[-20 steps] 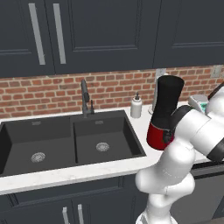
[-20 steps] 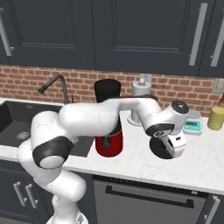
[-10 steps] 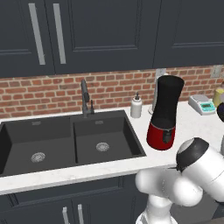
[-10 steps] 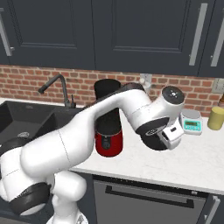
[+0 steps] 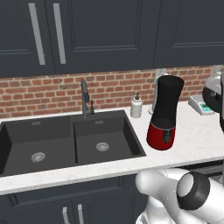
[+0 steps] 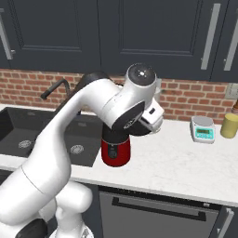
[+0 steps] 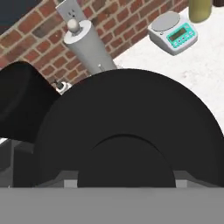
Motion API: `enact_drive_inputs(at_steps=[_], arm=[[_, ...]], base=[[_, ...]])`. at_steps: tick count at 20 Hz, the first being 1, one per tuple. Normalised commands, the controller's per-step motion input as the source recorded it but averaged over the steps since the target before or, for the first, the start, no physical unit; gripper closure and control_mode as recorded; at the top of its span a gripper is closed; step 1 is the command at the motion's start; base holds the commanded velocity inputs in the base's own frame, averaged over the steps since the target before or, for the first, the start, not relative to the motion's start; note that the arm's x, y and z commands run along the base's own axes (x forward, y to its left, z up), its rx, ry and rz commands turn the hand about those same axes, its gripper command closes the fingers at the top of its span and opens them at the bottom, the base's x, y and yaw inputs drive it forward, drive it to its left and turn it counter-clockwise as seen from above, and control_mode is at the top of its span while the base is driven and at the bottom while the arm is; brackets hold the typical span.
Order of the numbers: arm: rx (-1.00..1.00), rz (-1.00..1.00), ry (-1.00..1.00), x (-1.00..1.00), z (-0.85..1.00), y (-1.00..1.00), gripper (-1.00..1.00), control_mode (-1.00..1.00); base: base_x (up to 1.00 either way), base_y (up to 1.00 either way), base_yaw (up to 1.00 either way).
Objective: Close the lid blender by securely placing the lid on top.
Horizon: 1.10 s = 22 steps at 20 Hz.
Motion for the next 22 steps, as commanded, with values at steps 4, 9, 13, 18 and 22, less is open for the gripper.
enact_drive_inputs(at_steps=[4, 9, 13, 18, 22], arm=[[-0.13, 0.22, -0.18, 0.0, 0.88, 0.65, 1.0, -1.0], [-0.08, 0.22, -0.07, 0.06, 0.56, 0.58, 1.0, -1.0], [-0.01, 0.14, 0.0, 0.4, 0.27, 0.41, 1.0, -1.0], [0.0, 0.06, 0.06, 0.65, 0.02, 0.17, 1.0, -1.0], [0.0, 0.04, 0.12, 0.64, 0.0, 0.01, 1.0, -1.0]], base=[[0.0, 0.0, 0.0], [0.0, 0.0, 0.0], [0.0, 0.0, 0.0], [0.0, 0.0, 0.0], [0.0, 0.0, 0.0]])
